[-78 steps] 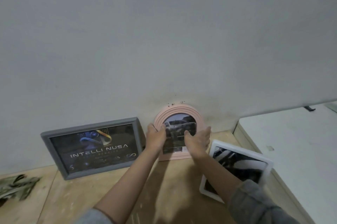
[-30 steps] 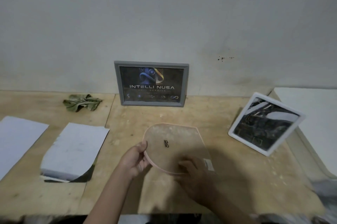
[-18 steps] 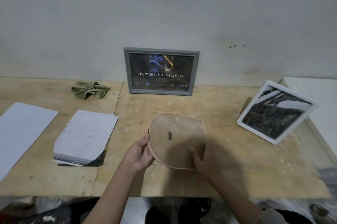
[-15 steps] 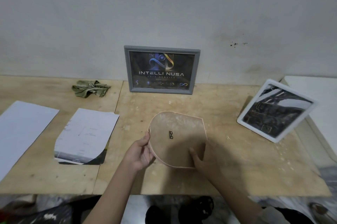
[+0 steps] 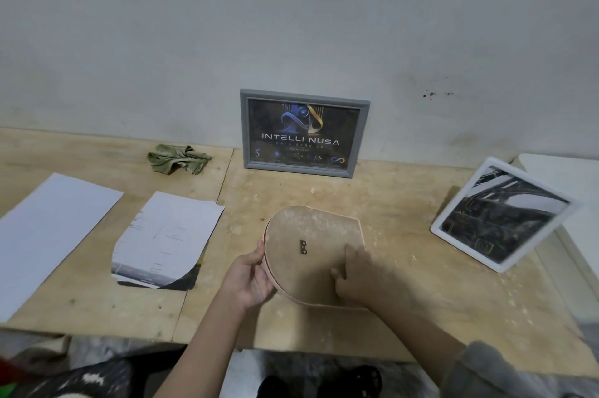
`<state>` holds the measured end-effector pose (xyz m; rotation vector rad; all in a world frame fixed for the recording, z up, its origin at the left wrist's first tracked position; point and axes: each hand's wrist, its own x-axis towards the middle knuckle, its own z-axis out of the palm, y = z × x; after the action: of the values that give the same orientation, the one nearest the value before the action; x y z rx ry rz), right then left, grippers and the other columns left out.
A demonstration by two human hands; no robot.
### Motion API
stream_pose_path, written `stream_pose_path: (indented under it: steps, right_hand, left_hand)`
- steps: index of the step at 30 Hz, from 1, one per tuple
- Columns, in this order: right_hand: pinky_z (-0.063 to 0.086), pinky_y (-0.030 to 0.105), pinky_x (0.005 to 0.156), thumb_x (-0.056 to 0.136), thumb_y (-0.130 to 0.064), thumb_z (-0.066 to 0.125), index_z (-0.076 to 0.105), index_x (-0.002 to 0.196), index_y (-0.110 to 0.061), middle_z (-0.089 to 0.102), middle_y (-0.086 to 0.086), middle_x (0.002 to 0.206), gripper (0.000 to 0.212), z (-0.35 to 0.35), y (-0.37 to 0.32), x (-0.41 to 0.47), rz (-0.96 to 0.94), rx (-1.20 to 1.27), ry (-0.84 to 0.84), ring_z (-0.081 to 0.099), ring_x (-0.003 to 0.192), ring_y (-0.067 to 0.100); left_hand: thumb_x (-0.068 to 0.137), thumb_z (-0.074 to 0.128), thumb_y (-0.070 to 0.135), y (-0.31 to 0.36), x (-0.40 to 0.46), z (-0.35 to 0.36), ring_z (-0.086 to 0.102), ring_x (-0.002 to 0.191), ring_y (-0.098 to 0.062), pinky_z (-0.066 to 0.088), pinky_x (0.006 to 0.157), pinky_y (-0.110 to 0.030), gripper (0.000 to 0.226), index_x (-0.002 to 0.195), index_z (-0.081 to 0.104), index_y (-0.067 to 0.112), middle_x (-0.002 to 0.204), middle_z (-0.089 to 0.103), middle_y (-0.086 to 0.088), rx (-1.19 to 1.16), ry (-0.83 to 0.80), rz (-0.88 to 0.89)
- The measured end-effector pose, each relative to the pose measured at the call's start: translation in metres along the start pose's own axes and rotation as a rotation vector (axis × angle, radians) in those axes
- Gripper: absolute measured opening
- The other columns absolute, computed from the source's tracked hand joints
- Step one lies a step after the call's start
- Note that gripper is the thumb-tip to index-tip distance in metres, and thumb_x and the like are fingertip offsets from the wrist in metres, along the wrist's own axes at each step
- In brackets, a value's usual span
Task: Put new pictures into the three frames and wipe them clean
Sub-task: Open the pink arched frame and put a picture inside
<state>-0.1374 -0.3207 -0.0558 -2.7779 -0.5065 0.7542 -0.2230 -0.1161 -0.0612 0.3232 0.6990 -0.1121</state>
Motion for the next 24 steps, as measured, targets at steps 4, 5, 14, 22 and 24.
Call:
stream_pose_path:
  steps: [4,5,14,22,24]
  right_hand:
    - [0.008,0.047,0.116,0.077,-0.013,0.057,0.002,0.15,-0.024,-0.009,0.01,0.157,0.092,-0.022,-0.039,0.014,-0.316,-0.134,0.042,-0.006,0.146,0.026]
    - [0.008,0.048,0.116,0.075,-0.011,0.057,0.003,0.15,-0.028,-0.009,0.009,0.158,0.094,-0.031,-0.052,0.017,-0.417,-0.165,0.054,-0.005,0.146,0.027]
    - [0.024,0.049,0.106,0.07,-0.011,0.069,0.037,0.134,-0.025,0.034,0.009,0.142,0.073,-0.062,-0.103,0.04,-0.801,-0.638,0.101,0.028,0.133,0.029]
    - [0.032,0.044,0.098,0.068,-0.009,0.07,0.045,0.118,-0.018,0.05,0.008,0.12,0.056,-0.081,-0.106,0.037,-0.806,-0.588,0.033,0.043,0.115,0.028]
    - [0.031,0.044,0.097,0.064,-0.004,0.07,0.046,0.111,-0.018,0.053,0.006,0.112,0.054,-0.087,-0.104,0.035,-0.791,-0.508,0.002,0.046,0.109,0.028]
  left_hand:
    - [0.094,0.048,0.016,0.002,0.0,-0.001,0.072,0.058,-0.019,0.058,0.048,-0.037,0.019,0.084,0.065,0.013,0.067,0.074,-0.006,-0.02,0.096,0.019]
    - [0.093,0.049,0.017,0.001,0.0,-0.001,0.072,0.06,-0.019,0.059,0.051,-0.037,0.018,0.086,0.065,0.014,0.069,0.074,-0.005,-0.01,0.1,0.023]
    - [0.094,0.051,0.018,-0.003,0.003,0.001,0.073,0.063,-0.019,0.059,0.065,-0.035,0.018,0.094,0.063,0.006,0.074,0.074,-0.011,0.015,0.132,0.078]
    - [0.093,0.057,0.017,-0.008,0.005,0.008,0.071,0.059,-0.026,0.058,0.058,-0.042,0.019,0.097,0.063,-0.001,0.072,0.072,-0.017,0.033,0.258,0.108]
    - [0.092,0.058,0.018,-0.009,0.008,0.005,0.071,0.062,-0.026,0.058,0.064,-0.042,0.02,0.1,0.063,0.0,0.075,0.072,-0.016,0.055,0.278,0.128]
